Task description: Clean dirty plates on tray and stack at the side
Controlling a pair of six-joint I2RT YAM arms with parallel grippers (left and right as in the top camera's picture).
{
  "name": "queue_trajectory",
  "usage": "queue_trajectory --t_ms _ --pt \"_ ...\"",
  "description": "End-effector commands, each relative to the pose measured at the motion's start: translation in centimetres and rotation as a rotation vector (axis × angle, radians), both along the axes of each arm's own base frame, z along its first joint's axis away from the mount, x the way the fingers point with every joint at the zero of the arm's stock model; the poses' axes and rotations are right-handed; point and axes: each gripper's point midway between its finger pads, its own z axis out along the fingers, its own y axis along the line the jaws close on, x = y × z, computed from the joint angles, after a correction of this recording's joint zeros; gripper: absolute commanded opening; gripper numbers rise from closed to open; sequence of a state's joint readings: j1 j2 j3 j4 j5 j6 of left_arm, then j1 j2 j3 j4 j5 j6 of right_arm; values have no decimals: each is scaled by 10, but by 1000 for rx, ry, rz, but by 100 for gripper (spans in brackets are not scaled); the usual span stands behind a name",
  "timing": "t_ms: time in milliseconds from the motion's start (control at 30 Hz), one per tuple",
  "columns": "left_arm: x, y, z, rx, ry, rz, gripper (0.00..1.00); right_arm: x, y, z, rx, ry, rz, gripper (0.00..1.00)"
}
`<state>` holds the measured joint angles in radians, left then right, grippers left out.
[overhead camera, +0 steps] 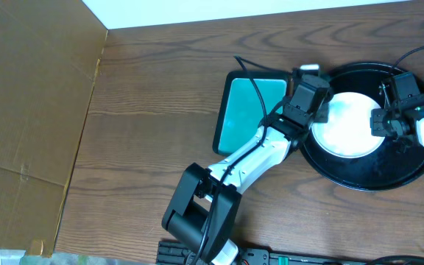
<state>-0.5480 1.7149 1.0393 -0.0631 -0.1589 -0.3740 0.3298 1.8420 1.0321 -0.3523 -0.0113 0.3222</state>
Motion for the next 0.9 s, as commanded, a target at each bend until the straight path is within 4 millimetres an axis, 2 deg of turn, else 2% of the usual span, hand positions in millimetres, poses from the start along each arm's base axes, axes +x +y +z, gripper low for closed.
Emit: queue_trajectory --t_ms 0,33,133,233,367,467,567,733,867 --pt "-8 10 -11 12 66 36 8 -2 0 -9 -6 19 2 28" --pt "-11 12 -14 22 82 37 7 -2 0 -11 -7 22 2 27" --pt "-16 15 -17 34 102 37 7 -2 0 -20 -11 35 2 1" --pt "-16 15 -10 28 91 36 7 -2 -1 -19 -18 31 0 1" --pt "-18 20 11 11 62 44 7 7 1 -1 -38 -31 74 1" --pt "-23 38 25 13 69 76 7 15 -1 27 -94 -107 114 1" --pt "-27 69 27 30 104 141 7 22 -8 62 -215 -203 150 1" --pt "-25 132 14 55 180 292 7 24 -13 117 -458 -364 215 1" --pt "-20 165 3 59 212 378 7 22 -14 153 -646 -465 236 1"
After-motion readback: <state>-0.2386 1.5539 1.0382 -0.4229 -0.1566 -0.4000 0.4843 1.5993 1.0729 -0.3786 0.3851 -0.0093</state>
